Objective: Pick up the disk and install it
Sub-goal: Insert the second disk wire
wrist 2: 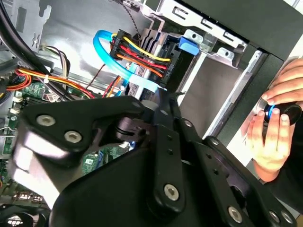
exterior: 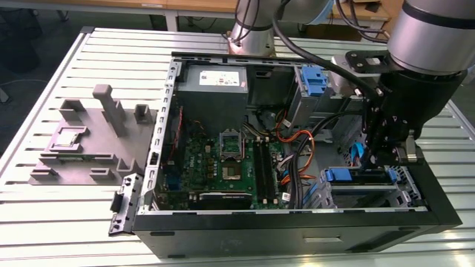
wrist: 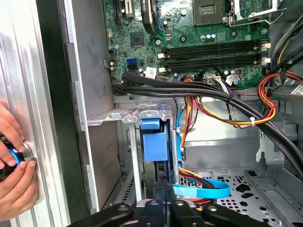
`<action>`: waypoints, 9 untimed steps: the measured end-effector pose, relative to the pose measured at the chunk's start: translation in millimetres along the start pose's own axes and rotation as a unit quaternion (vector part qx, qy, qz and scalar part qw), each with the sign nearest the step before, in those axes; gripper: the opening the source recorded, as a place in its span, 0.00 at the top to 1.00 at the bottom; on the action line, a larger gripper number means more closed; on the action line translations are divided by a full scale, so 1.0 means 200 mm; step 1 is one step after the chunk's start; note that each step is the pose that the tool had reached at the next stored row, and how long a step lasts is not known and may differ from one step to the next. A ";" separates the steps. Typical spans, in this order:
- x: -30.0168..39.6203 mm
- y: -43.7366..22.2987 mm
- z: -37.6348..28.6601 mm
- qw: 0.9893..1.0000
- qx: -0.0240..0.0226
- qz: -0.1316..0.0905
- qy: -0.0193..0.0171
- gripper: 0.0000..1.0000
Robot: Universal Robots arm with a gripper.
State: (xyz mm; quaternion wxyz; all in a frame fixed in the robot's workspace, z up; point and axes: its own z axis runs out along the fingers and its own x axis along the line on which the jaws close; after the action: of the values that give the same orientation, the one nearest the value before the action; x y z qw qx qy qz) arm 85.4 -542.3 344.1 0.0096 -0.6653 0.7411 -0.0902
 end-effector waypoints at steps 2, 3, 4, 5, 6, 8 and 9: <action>0.000 0.000 -0.001 1.000 0.000 0.000 0.000 0.89; 0.000 0.000 -0.001 1.000 0.000 0.000 0.000 0.89; 0.000 0.000 -0.001 1.000 0.000 0.000 0.000 0.89; 0.000 0.000 -0.001 1.000 0.000 0.000 0.000 0.89; 0.000 0.000 -0.001 1.000 0.000 0.000 0.000 0.89; 0.000 0.000 -0.001 1.000 0.000 0.000 0.000 0.89; 0.000 0.000 -0.001 1.000 0.000 0.000 0.000 0.89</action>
State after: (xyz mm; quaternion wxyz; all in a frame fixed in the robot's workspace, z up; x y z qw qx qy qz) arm 85.4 -542.3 344.4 0.0093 -0.6653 0.7410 -0.0902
